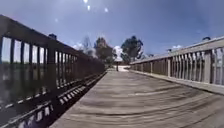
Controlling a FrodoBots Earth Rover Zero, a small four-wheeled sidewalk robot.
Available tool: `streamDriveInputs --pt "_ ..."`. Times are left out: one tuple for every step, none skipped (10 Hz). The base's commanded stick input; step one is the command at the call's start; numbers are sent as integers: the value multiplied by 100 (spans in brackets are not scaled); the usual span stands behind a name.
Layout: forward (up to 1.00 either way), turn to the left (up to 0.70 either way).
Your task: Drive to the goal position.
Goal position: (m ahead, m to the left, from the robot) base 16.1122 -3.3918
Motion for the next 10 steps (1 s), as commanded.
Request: streamDriveInputs --pt "70 0" --pt "70 0" --pt "70 0" --pt "70 0" --pt "70 0" --pt "70 0" --pt "70 0" --pt "70 0" --pt "70 0" --pt "70 0"
